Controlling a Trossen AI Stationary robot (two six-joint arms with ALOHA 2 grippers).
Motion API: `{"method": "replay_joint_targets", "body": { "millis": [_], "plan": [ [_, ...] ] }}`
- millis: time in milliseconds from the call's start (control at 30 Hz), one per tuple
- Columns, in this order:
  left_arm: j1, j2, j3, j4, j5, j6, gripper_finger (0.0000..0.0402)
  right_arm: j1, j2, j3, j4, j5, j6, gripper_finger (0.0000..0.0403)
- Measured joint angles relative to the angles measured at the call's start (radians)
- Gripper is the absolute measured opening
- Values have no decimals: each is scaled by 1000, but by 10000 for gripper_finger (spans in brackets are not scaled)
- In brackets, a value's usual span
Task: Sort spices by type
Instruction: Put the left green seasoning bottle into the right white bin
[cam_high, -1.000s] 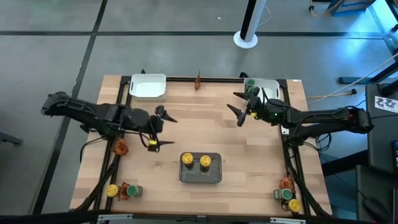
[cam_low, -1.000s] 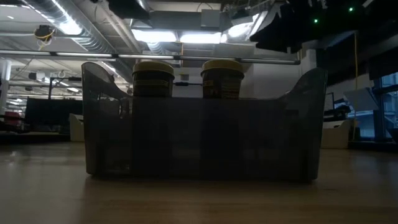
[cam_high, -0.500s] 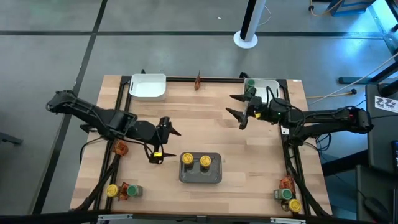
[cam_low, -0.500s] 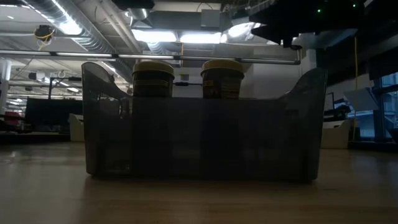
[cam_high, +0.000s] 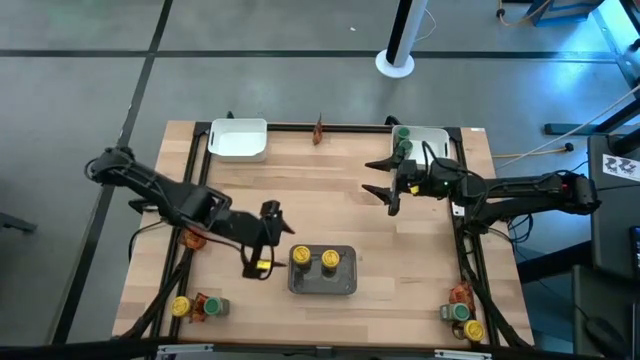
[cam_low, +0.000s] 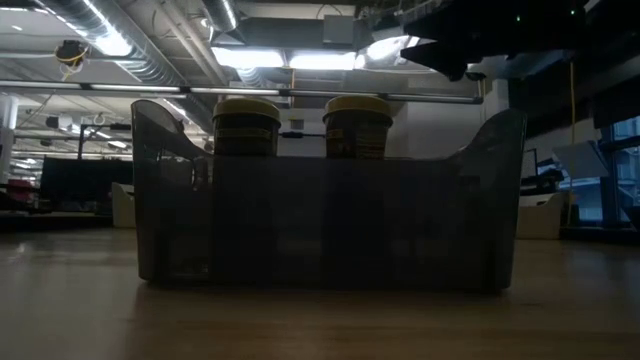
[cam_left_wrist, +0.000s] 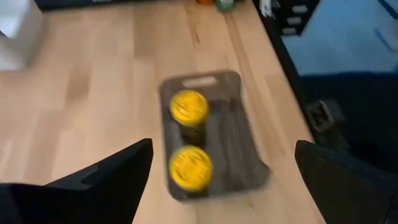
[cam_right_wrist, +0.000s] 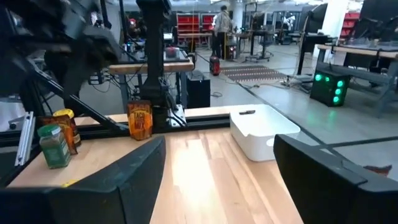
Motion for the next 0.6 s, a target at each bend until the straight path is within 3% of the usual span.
{"method": "replay_joint_targets", "body": {
  "millis": [167, 467, 600],
  "plan": [
    [-58, 47, 91, -169, -19, -127, 368, 0, 0, 0, 8, 0, 0, 299],
    [-151, 54, 95, -427, -7, -511, 366, -1, 0, 0, 71, 0, 14, 299],
    [-197, 54, 83, -464, -6, -622, 366, -1, 0, 0, 93, 0, 13, 299]
  ]
}}
